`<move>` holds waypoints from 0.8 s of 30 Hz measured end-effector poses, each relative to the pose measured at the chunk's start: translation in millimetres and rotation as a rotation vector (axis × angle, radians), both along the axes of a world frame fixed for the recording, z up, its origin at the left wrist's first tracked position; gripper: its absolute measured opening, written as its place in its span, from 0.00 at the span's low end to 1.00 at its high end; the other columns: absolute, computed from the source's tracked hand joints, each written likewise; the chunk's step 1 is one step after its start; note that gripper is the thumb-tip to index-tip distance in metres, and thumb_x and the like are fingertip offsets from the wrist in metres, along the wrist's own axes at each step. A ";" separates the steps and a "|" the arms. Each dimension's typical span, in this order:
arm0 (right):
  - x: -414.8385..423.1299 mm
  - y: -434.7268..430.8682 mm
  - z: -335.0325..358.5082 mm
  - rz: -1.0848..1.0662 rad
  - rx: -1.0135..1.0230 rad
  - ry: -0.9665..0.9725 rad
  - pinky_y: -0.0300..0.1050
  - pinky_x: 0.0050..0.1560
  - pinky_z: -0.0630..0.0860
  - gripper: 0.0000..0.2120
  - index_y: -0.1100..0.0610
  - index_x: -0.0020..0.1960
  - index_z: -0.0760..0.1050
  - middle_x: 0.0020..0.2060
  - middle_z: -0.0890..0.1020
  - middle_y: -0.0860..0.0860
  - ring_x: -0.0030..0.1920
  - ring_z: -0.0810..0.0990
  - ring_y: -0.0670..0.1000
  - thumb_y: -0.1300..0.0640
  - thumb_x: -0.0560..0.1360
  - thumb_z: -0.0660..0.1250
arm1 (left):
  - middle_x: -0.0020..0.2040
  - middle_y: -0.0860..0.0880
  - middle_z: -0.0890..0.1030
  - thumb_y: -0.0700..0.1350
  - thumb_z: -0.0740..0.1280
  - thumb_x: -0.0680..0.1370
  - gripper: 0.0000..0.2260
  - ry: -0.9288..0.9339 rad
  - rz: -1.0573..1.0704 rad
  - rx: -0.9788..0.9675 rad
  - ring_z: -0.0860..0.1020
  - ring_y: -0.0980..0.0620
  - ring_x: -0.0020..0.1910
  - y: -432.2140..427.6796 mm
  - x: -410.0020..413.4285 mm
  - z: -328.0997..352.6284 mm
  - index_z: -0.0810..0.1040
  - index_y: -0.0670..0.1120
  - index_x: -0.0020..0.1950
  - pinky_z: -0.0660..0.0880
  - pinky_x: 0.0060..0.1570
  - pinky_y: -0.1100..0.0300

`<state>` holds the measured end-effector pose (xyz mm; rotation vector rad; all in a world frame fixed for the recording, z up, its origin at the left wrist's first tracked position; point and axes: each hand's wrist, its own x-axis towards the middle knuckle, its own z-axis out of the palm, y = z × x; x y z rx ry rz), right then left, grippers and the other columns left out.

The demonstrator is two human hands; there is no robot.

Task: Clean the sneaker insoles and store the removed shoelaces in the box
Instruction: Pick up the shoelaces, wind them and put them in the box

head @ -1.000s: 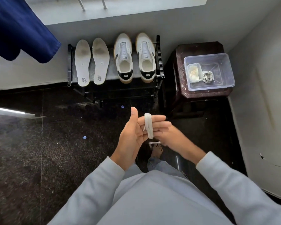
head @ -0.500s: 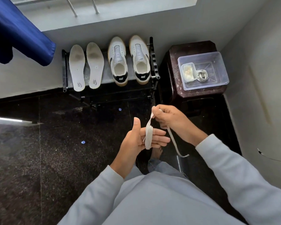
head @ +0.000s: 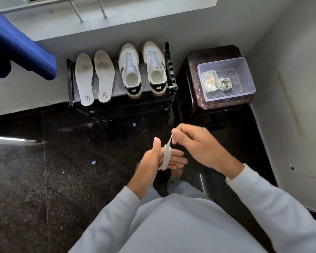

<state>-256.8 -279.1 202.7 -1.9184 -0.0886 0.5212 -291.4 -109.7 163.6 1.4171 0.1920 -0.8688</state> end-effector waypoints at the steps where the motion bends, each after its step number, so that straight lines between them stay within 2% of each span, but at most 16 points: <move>1: 8.6 -1.6 -6.3 -0.008 -0.011 0.008 0.43 0.35 0.68 0.15 0.50 0.39 0.76 0.32 0.74 0.54 0.32 0.70 0.47 0.48 0.82 0.61 | 0.41 0.49 0.88 0.81 0.52 0.67 0.48 0.040 -0.069 -0.063 0.87 0.54 0.41 -0.7 2.5 1.9 0.81 0.39 0.57 0.83 0.46 0.62; 2: 14.9 -1.8 -13.1 -0.003 -0.007 0.044 0.42 0.35 0.67 0.14 0.47 0.38 0.76 0.31 0.72 0.53 0.32 0.69 0.46 0.46 0.81 0.61 | 0.41 0.50 0.88 0.83 0.55 0.63 0.53 0.055 -0.111 -0.114 0.87 0.55 0.41 -2.0 4.2 4.9 0.77 0.37 0.62 0.82 0.45 0.64; 3: 18.0 -2.4 -23.8 0.013 -0.014 0.091 0.44 0.35 0.69 0.14 0.45 0.38 0.77 0.32 0.73 0.51 0.32 0.70 0.45 0.44 0.80 0.62 | 0.41 0.49 0.88 0.82 0.55 0.64 0.53 0.048 -0.116 -0.156 0.87 0.54 0.41 -3.2 4.2 9.2 0.76 0.36 0.63 0.83 0.45 0.64; 5: 11.6 -1.4 -39.3 0.092 -0.041 0.169 0.52 0.42 0.76 0.13 0.43 0.39 0.78 0.35 0.78 0.48 0.36 0.76 0.45 0.41 0.79 0.62 | 0.44 0.41 0.88 0.75 0.47 0.73 0.47 0.003 -0.013 -0.172 0.87 0.50 0.42 -6.6 2.7 18.8 0.80 0.33 0.58 0.83 0.46 0.62; 6: 2.8 0.0 -44.7 0.152 -0.055 0.161 0.54 0.47 0.79 0.11 0.45 0.41 0.80 0.37 0.80 0.46 0.39 0.79 0.44 0.44 0.79 0.62 | 0.46 0.35 0.86 0.70 0.44 0.77 0.45 -0.014 0.087 -0.160 0.86 0.47 0.43 -7.5 1.9 22.5 0.81 0.31 0.56 0.83 0.46 0.60; 7: -8.7 1.4 -49.2 0.203 -0.070 0.133 0.52 0.51 0.79 0.11 0.51 0.46 0.81 0.39 0.80 0.43 0.42 0.79 0.42 0.49 0.79 0.62 | 0.49 0.32 0.85 0.68 0.43 0.79 0.44 -0.030 0.176 -0.148 0.86 0.45 0.45 -7.1 1.7 23.2 0.81 0.31 0.56 0.83 0.46 0.60; 8: -22.0 2.8 -51.1 0.235 -0.080 0.118 0.46 0.51 0.78 0.11 0.55 0.48 0.81 0.38 0.79 0.40 0.42 0.78 0.38 0.53 0.81 0.62 | 0.51 0.33 0.85 0.67 0.43 0.80 0.43 -0.047 0.241 -0.136 0.86 0.44 0.47 -6.5 2.8 22.6 0.81 0.32 0.57 0.83 0.46 0.60; 9: -34.4 5.7 -48.8 0.249 -0.096 0.117 0.42 0.46 0.75 0.11 0.56 0.46 0.80 0.36 0.78 0.39 0.38 0.76 0.37 0.55 0.82 0.61 | 0.52 0.35 0.86 0.65 0.43 0.79 0.40 -0.066 0.279 -0.115 0.86 0.44 0.49 -6.0 5.5 22.7 0.82 0.35 0.57 0.82 0.47 0.60; 10: -45.3 8.7 -43.6 0.263 -0.114 0.121 0.39 0.42 0.73 0.13 0.53 0.43 0.78 0.33 0.77 0.40 0.34 0.75 0.39 0.55 0.83 0.60 | 0.53 0.37 0.86 0.64 0.44 0.78 0.38 -0.087 0.295 -0.074 0.86 0.45 0.52 -5.1 8.6 20.5 0.82 0.37 0.58 0.82 0.49 0.61; 12: -59.2 14.6 -30.9 0.317 -0.127 0.095 0.36 0.38 0.71 0.14 0.52 0.42 0.76 0.33 0.77 0.42 0.35 0.76 0.43 0.52 0.84 0.58 | 0.54 0.39 0.86 0.64 0.44 0.77 0.37 -0.086 0.287 -0.002 0.85 0.46 0.54 -4.3 13.2 16.0 0.82 0.39 0.59 0.81 0.54 0.61; 15: -50.8 13.6 -14.9 0.329 -0.153 -0.080 0.37 0.37 0.72 0.14 0.53 0.42 0.76 0.34 0.77 0.41 0.36 0.76 0.44 0.51 0.83 0.59 | 0.52 0.40 0.87 0.66 0.45 0.78 0.37 -0.026 0.242 0.057 0.85 0.44 0.52 -6.6 8.8 8.9 0.84 0.42 0.55 0.79 0.56 0.53; 17: -35.6 9.4 -8.5 0.317 -0.214 -0.216 0.40 0.36 0.73 0.13 0.52 0.41 0.75 0.34 0.75 0.42 0.34 0.75 0.45 0.50 0.82 0.59 | 0.44 0.43 0.86 0.69 0.46 0.80 0.35 -0.011 0.197 0.094 0.83 0.45 0.48 -8.1 1.2 1.2 0.85 0.46 0.46 0.78 0.58 0.50; 19: -22.0 5.0 -8.4 0.343 -0.355 -0.337 0.46 0.36 0.75 0.15 0.52 0.43 0.74 0.35 0.75 0.44 0.34 0.74 0.46 0.46 0.82 0.55 | 0.37 0.50 0.84 0.65 0.46 0.81 0.33 -0.006 0.191 0.112 0.83 0.54 0.44 -11.5 -3.5 -1.9 0.81 0.46 0.39 0.80 0.53 0.59; 21: -16.4 1.9 -12.5 0.338 -0.457 -0.421 0.48 0.35 0.76 0.20 0.52 0.45 0.77 0.36 0.75 0.46 0.34 0.74 0.48 0.43 0.80 0.51 | 0.35 0.53 0.86 0.60 0.45 0.82 0.30 0.033 0.187 0.090 0.85 0.57 0.42 -15.6 -2.1 -2.6 0.82 0.47 0.41 0.81 0.46 0.66; 24: -19.6 2.3 -19.8 0.245 -0.419 -0.471 0.43 0.33 0.76 0.20 0.54 0.44 0.80 0.36 0.78 0.47 0.33 0.75 0.47 0.41 0.78 0.57 | 0.36 0.53 0.87 0.64 0.47 0.75 0.29 0.010 0.180 0.084 0.86 0.56 0.42 -16.0 1.0 -6.8 0.83 0.49 0.42 0.83 0.49 0.61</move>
